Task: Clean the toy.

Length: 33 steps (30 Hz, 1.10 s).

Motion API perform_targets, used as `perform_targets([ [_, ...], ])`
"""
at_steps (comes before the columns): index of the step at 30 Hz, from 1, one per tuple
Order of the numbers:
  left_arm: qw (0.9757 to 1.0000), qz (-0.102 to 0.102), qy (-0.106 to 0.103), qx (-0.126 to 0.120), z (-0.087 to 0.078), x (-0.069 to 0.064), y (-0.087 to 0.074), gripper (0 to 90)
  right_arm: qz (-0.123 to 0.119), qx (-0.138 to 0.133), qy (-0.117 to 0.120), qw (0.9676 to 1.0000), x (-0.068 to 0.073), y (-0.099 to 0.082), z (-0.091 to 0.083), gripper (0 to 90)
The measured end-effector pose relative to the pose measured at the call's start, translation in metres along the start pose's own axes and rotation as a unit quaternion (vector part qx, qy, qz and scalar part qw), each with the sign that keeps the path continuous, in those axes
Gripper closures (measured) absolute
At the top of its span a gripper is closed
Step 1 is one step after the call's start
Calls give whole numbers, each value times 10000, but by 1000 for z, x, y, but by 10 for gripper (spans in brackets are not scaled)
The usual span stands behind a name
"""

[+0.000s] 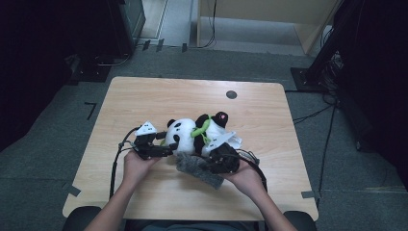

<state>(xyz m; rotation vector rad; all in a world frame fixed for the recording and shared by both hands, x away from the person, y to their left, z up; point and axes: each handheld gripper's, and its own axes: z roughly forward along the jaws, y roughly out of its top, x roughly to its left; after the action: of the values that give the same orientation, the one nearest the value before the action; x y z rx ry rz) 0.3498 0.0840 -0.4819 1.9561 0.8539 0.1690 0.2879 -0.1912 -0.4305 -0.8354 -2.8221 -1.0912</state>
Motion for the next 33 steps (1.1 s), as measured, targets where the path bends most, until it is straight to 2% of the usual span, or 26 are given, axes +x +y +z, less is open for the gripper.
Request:
perform_targets([
  [3, 10000, -6, -2, -2, 0, 0, 0, 257, -158, 29, 153, 9998, 1, 18, 16, 792],
  [6, 10000, -18, -7, 2, 0, 0, 0, 258, -215, 43, 150, 9996, 1, 26, 23, 793],
  [9, 10000, -15, -4, -11, 0, 0, -1, 258, -287, 99, -31, 9995, 2, 33, 31, 793],
  [10, 10000, -23, -4, -21, 0, 0, -1, 258, -272, 135, -148, 9994, 0, 34, 35, 792],
  [12, 10000, -24, 4, -27, 0, 0, -1, 257, -220, 139, -210, 9994, -3, 34, 37, 791],
  [17, 10000, -32, 13, -31, 0, 0, -2, 257, -146, 104, -298, 9994, -6, 31, 35, 792],
  [22, 10000, 4, 40, -31, 0, -1, -1, 257, -31, 57, -550, 9985, -7, 22, 27, 790],
  [27, 10000, 34, 64, -27, 0, -1, -1, 257, 51, 52, -628, 9980, -9, 14, 21, 790],
  [33, 10000, 72, 56, 11, 0, -2, -1, 256, -7, 22, -756, 9971, -8, 4, 13, 791],
])
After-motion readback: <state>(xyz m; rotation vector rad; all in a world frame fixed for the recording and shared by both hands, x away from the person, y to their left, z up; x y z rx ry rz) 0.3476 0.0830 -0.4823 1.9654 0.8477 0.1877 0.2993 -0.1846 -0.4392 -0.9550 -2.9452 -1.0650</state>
